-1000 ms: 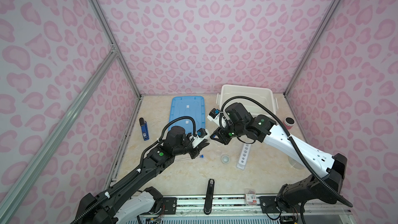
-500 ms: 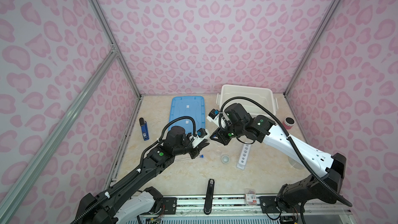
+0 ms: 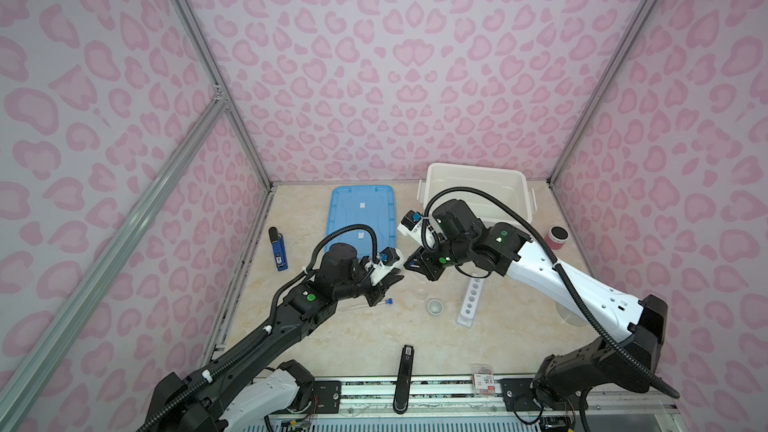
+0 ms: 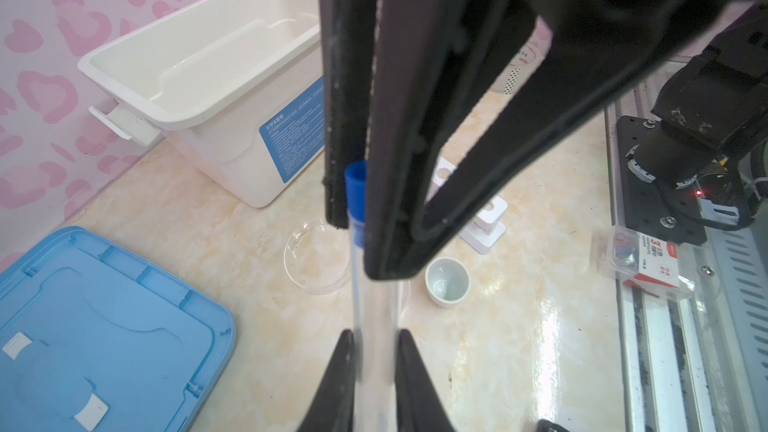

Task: Organize the chemistry lab equipment
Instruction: 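Open the left gripper to release the tube while the right gripper holds it, then carry the blue-capped tube with the right gripper over the white rack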

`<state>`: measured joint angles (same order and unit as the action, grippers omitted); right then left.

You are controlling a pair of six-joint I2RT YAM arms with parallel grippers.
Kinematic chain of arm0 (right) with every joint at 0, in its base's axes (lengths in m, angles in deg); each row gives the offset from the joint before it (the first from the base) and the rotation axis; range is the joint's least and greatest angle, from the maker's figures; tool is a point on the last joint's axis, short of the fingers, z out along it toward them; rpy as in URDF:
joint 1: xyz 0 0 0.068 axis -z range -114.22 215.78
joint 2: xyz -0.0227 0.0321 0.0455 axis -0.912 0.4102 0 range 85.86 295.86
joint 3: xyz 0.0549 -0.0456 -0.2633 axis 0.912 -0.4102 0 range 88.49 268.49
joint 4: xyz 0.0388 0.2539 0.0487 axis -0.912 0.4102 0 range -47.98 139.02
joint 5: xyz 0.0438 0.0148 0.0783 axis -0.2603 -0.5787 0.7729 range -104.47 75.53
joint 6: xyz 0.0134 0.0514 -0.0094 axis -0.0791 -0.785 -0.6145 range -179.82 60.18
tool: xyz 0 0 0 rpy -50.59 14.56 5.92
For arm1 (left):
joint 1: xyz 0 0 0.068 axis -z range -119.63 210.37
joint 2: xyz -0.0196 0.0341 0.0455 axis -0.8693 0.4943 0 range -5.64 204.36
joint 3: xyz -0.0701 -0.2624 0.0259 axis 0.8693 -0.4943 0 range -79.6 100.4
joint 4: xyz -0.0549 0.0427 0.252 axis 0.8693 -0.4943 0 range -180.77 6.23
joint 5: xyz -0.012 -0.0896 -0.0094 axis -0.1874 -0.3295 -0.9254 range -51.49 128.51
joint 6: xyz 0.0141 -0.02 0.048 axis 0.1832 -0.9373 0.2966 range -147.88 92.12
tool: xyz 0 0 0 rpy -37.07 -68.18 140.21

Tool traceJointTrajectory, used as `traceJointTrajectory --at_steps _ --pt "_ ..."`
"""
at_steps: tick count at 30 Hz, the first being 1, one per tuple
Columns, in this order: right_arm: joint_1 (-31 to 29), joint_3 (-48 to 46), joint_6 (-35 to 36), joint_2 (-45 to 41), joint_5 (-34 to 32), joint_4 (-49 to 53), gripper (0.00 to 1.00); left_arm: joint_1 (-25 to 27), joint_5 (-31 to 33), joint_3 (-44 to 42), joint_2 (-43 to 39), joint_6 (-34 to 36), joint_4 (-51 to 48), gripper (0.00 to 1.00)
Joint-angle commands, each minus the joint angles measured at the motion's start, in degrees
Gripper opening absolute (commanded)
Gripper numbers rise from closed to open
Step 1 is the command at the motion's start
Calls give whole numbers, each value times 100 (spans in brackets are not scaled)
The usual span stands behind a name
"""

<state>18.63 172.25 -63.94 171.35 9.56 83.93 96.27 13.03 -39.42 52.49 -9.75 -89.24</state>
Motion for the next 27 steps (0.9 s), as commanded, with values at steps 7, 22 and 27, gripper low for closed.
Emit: traceJointTrajectory --at_steps 7,22,27 --pt "-3 -14 -19 5 -107 28 15 -4 -25 -13 -38 -19 204 48" --pt "93 341 88 -449 -1191 1293 14 -4 435 -49 -301 -104 381 80" --pt "171 281 -15 -740 -1735 1865 15 -77 391 42 -369 -216 431 80"
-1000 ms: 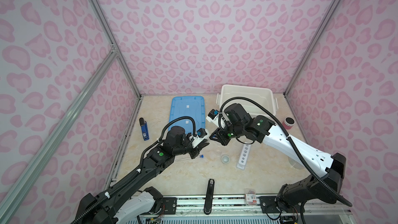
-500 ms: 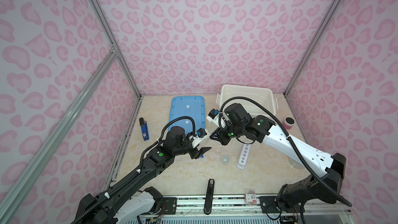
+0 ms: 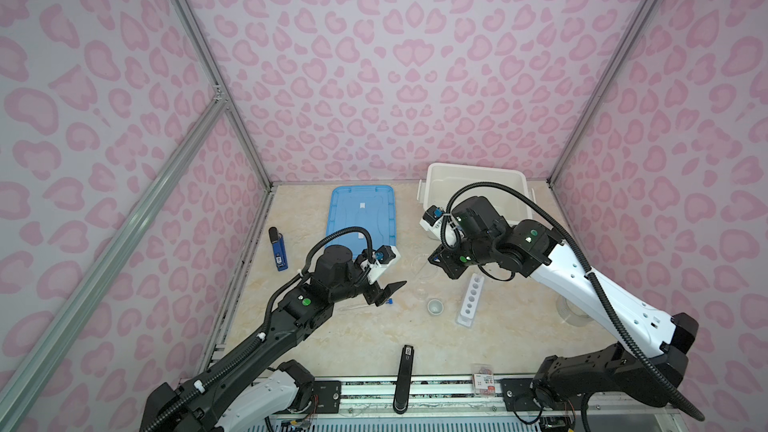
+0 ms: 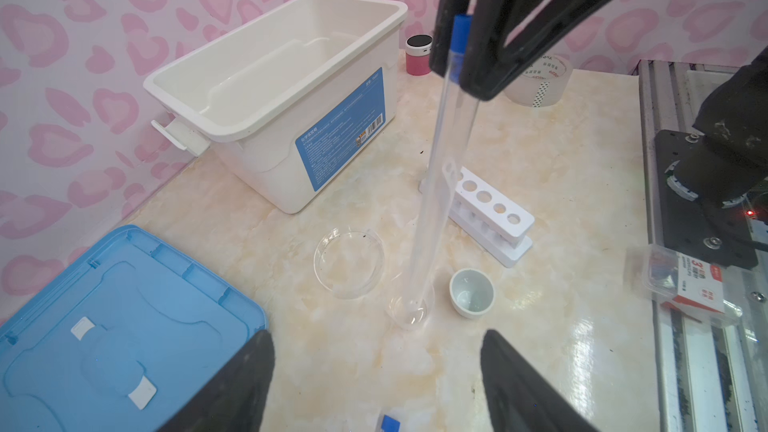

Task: Organize the chemistry lab equipment
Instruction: 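Carry the blue-capped tube with the right gripper over the white rack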

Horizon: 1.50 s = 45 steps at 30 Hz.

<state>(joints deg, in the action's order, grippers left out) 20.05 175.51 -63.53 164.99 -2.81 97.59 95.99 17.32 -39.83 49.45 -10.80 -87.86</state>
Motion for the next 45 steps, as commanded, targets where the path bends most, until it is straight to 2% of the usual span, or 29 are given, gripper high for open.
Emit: traceJointTrajectory --at_steps 1,10,24,31,45 --pt "43 -60 -89 -163 -598 609 14 -70 -79 84 -88 -157 325 80" --pt "218 -498 -384 -668 -1400 1144 15 -116 -305 -3 -58 -389 513 79" --pt "727 -1341 -675 -1054 -2012 697 15 -125 -675 -93 -25 -530 581 80" --pt "1087 -1694 -728 -1080 -1962 279 15 -125 -725 -53 70 -518 552 79" --pt "1243 -2117 -752 -1080 -1579 -352 15 -127 -764 -22 186 -473 550 79"
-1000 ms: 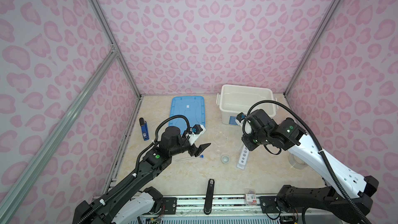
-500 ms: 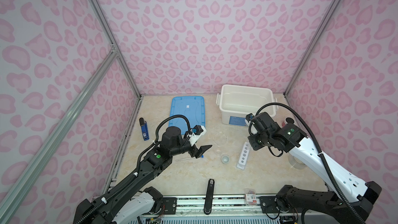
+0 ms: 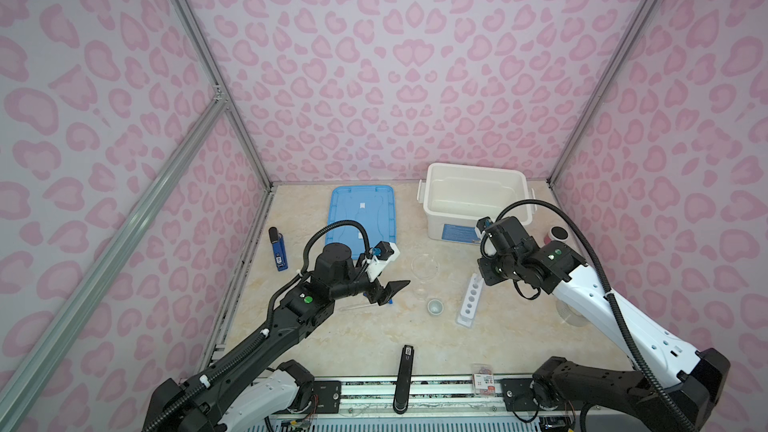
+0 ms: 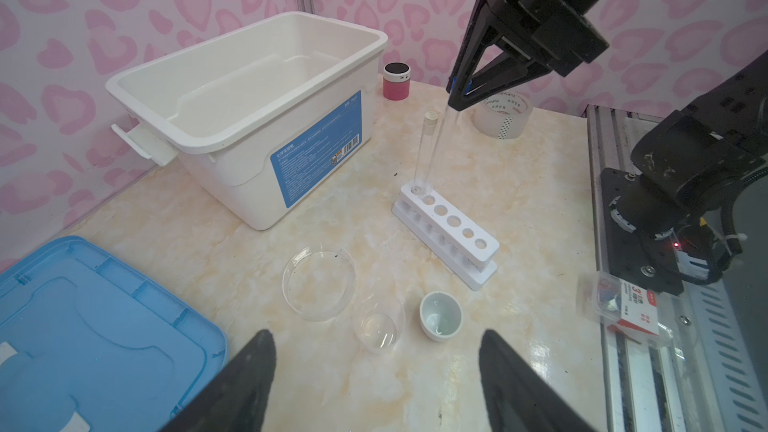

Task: Organize the chemistry lab equipment
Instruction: 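Carry the blue-capped tube with the right gripper over the white rack, then lower the tube into a rack hole and open the right gripper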

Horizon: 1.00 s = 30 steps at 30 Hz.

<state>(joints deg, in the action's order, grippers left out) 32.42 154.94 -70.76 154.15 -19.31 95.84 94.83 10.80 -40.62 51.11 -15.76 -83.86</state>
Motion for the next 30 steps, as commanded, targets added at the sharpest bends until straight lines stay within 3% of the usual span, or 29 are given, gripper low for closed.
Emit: traceJointTrajectory --at_steps 1,30 --pt "14 -83 -26 16 88 -194 15 -9 -108 57 20 20 150 78" --pt "15 -566 -102 191 92 -482 15 -9 -157 32 47 53 157 78"
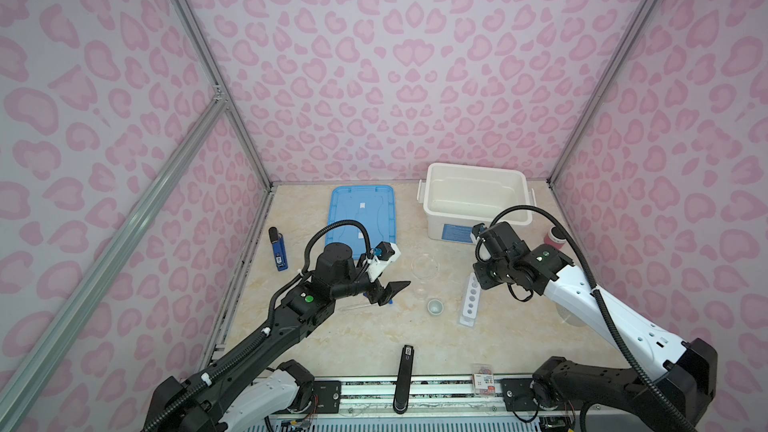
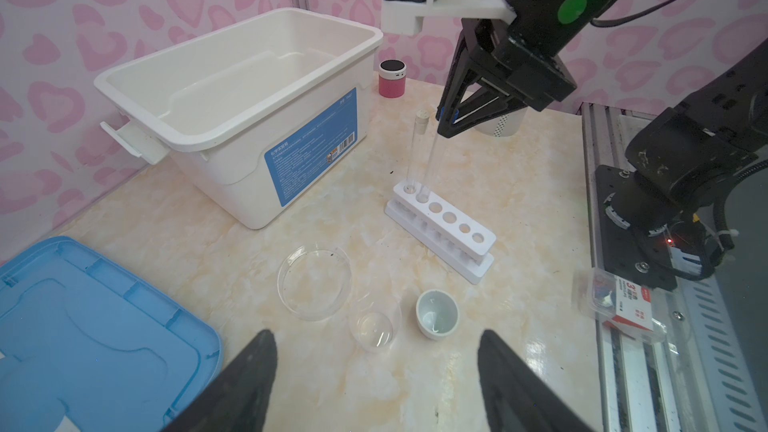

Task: Organize the chemistry lab equipment
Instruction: 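Lower the tube into a rack hole and open the right gripper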

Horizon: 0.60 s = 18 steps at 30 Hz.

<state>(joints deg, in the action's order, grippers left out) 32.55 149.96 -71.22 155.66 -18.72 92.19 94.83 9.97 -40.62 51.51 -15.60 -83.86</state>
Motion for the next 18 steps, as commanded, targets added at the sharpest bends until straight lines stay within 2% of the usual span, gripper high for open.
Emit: traceJointTrajectory --at_steps 1,18 --pt "1 -72 -58 50 40 -117 15 -9 -91 26 15 35 155 77" --pt "0 -163 -94 200 92 -200 16 -9 -101 5 7 52 148 77"
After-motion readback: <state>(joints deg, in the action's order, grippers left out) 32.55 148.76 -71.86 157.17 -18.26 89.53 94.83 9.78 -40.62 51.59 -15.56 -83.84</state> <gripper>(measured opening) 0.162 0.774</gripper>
